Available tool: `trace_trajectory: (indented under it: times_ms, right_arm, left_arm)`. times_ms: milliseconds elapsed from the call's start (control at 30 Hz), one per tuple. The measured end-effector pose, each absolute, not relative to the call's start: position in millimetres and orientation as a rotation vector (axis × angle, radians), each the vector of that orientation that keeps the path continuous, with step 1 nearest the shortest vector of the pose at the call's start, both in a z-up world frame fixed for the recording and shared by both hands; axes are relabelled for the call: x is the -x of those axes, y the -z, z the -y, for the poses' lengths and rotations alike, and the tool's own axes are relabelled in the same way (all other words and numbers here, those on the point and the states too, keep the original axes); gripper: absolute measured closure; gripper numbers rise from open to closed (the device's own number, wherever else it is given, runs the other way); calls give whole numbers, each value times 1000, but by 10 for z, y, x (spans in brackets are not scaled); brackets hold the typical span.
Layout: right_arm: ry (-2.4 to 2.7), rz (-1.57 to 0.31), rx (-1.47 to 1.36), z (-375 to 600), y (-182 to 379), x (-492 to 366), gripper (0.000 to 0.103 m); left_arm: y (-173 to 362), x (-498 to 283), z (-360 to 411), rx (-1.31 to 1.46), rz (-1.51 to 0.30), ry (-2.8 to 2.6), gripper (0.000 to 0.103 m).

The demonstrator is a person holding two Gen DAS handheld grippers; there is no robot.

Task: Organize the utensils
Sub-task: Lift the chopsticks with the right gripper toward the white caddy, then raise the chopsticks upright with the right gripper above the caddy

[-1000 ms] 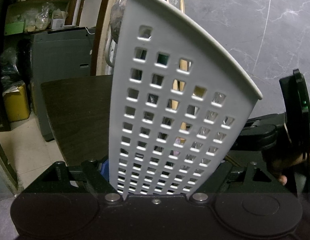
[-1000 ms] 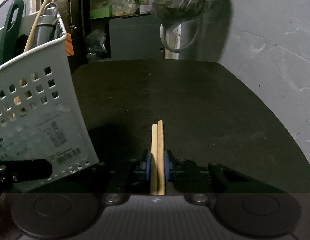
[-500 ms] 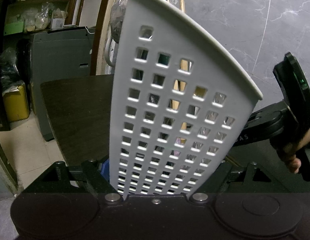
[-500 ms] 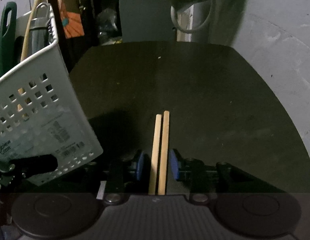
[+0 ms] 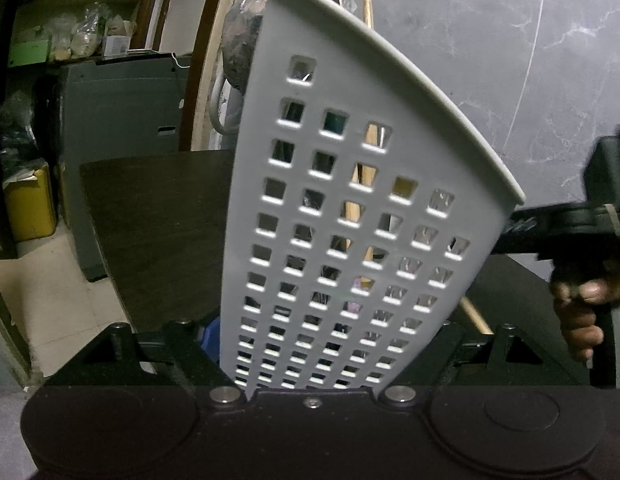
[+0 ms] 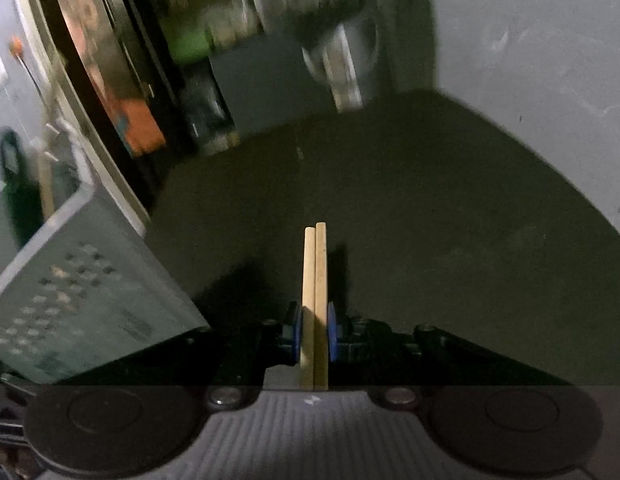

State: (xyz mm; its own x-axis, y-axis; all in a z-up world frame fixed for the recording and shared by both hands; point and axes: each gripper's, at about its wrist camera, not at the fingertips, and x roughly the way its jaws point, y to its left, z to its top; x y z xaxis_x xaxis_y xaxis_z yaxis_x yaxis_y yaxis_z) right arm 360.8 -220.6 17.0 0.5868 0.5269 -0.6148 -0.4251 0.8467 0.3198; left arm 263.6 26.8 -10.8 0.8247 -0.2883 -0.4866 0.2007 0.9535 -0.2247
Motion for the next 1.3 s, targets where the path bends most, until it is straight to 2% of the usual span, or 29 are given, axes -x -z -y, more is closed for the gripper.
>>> trace_trajectory:
  times_ms: [200,500,1300]
  right_arm:
    - [-588,-530,-305,2474,-253,-3283,88]
    - [-616,-281,-358,2622,-453,-2968,88]
    - [-767,75,-333,2350,-1366,-2693,88]
  left_arm:
    - [105,-2643,-238,160,-543,260,20]
    - [92,-2637,-223,156,-545,258,20]
    - [93,-2631,-219,161,-545,258,20]
